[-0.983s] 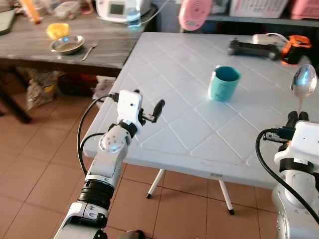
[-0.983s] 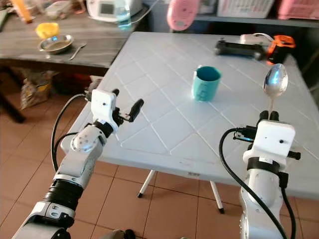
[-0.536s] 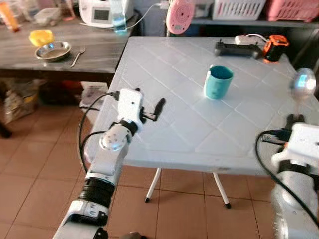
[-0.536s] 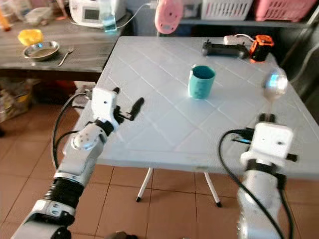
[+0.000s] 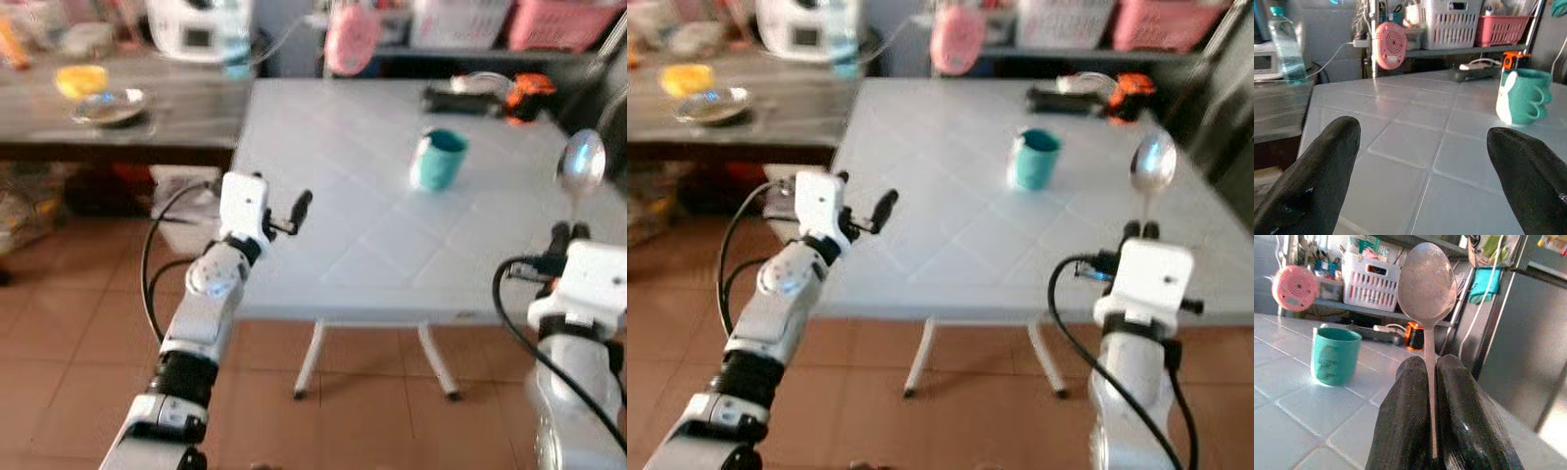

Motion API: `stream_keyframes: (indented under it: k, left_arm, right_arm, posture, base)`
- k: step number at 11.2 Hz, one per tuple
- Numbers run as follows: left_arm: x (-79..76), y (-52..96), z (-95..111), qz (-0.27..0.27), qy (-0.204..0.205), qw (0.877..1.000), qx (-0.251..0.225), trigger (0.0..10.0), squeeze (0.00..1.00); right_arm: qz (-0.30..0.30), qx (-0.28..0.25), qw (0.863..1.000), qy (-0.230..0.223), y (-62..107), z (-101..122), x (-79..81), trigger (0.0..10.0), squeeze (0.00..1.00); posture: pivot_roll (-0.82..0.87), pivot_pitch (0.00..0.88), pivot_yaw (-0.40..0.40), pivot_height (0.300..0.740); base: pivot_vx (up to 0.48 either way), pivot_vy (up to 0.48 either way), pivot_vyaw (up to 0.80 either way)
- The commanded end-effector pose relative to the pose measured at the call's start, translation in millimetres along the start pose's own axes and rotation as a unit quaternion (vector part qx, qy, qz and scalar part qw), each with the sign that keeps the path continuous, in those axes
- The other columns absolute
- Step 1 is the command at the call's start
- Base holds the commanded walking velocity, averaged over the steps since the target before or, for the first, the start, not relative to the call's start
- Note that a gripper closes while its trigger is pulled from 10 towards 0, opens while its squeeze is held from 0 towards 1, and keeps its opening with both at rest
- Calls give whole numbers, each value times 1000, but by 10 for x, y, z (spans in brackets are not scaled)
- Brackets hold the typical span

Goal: Setting the table

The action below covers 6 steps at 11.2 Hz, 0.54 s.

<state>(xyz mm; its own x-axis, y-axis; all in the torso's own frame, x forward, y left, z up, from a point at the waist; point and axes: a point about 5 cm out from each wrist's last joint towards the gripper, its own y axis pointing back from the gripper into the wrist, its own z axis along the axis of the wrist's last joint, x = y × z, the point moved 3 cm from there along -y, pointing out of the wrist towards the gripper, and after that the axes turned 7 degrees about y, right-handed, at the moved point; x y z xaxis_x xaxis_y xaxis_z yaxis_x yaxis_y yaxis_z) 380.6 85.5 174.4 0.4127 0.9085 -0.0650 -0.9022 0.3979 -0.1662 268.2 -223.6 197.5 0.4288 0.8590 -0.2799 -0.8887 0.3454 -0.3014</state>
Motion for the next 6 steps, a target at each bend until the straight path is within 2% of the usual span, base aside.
stream_keyframes:
  k: [1, 6]
  left_arm:
    - [-54, -5, -22, -6, -2, 1000, 4, 10000, 0]
    - [-87, -26, -27, 0, 3, 1000, 1, 10000, 0]
  right_arm:
    - [-4, 0, 1000, 0, 13, -6, -33, 10000, 0]
    - [1, -6, 1000, -4, -18, 7, 6, 10000, 0]
  posture:
    - [49, 100, 17, 740]
    - [57, 87, 18, 740]
  base:
    - [0, 356, 0]
    - [0, 383, 0]
